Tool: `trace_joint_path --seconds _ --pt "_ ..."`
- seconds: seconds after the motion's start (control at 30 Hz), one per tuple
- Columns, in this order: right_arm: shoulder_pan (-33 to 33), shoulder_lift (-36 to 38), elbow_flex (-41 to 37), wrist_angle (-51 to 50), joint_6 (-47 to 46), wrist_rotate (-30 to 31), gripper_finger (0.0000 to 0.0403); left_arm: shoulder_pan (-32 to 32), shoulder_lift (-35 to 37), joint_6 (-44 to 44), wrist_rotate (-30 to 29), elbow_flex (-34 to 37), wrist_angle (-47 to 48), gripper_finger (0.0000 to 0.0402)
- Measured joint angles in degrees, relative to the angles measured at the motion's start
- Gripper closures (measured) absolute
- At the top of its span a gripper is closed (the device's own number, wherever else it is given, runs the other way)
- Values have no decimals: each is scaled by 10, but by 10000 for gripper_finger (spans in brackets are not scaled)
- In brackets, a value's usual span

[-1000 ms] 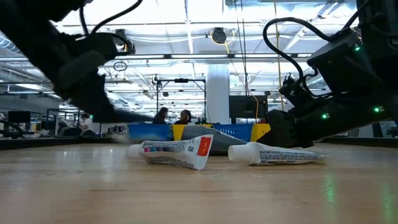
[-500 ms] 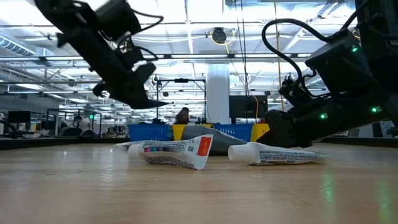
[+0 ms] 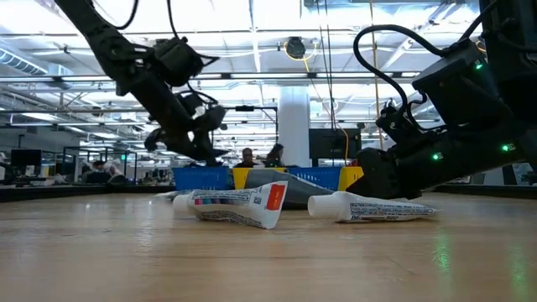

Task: Pick & Place Travel size toiletries
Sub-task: Put the blue shave cream into the left blue bin

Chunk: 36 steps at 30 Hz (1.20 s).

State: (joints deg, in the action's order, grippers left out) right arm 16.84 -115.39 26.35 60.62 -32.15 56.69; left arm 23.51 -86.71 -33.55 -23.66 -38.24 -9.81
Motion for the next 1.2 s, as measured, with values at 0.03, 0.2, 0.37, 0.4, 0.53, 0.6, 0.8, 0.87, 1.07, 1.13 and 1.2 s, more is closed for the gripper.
trace_joint_path --seconds 0.03,0.2,0.37,0.4,0.53,0.6,0.8,0.87,1.07,1.13,1.2 --pt "0 0 0 0 -1 0 403 1 -7 -2 -1 -6 4 269" --pt "0 0 0 0 0 0 403 3 -50 2 -9 -63 84 268" --pt "0 0 0 0 0 0 403 3 -78 0 -38 -126 202 268" --pt "0 0 0 0 0 0 403 3 -79 -1 -40 -134 214 268" --pt "0 0 0 -1 1 0 403 1 -78 -2 -54 -153 259 268" --pt "0 0 0 -1 1 0 403 4 -78 -16 -53 -154 284 268" --pt "0 0 0 0 2 0 403 11 -84 -43 -49 -154 306 268" --pt "0 0 0 -1 1 0 403 12 -88 -43 -42 -155 293 268" --pt "0 0 0 -1 0 0 403 13 -107 -48 -28 -155 290 267" --pt "0 0 0 -1 0 -1 403 13 -109 -52 -28 -155 290 264" --pt "0 0 0 0 -1 -1 403 14 -110 -52 -28 -155 288 252"
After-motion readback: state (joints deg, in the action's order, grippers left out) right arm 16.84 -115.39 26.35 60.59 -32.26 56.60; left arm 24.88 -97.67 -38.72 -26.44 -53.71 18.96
